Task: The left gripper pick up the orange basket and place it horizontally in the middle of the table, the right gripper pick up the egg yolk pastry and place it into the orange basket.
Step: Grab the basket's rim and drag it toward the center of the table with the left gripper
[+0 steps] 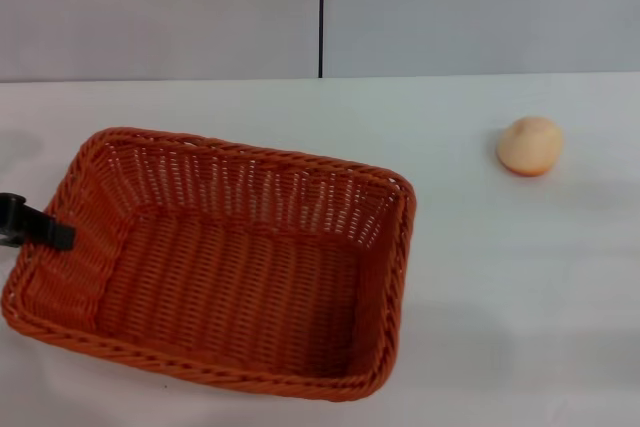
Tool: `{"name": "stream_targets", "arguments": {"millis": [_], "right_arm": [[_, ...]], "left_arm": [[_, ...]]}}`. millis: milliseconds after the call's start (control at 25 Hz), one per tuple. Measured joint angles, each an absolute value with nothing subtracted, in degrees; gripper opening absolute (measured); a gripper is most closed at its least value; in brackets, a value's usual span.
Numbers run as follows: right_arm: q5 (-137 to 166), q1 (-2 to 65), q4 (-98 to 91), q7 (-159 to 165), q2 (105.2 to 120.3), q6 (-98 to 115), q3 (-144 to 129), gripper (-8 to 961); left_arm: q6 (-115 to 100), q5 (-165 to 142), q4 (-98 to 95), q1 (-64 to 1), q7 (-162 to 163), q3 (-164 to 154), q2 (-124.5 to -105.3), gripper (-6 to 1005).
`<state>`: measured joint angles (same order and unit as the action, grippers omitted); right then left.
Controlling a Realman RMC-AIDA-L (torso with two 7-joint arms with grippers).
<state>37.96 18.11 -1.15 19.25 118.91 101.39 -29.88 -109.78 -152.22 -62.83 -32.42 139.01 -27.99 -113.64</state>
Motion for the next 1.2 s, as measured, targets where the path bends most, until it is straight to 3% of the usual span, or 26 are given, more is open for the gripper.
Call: {"name": "stream_targets", "arguments": {"millis": [320, 1000, 1200], "right_arm": [[37.97, 18.11, -1.15, 19.22, 118.92, 100.45, -29.88, 669], [37.97, 18.1, -1.87, 19.16, 118.88, 99.69, -29.88, 652], [37.97, 18.11, -2.09, 19.32, 118.85, 99.06, -29.88, 647]], "left_arm": [[-109.31, -151.87, -61.86, -32.27, 139.0, -27.64, -115.6, 229], [-110.92, -151.24, -59.13, -32.39, 138.05, -27.93, -115.5, 311], [-112.4, -147.53, -59.06, -32.41, 137.87, -27.88, -114.6, 484]]}}
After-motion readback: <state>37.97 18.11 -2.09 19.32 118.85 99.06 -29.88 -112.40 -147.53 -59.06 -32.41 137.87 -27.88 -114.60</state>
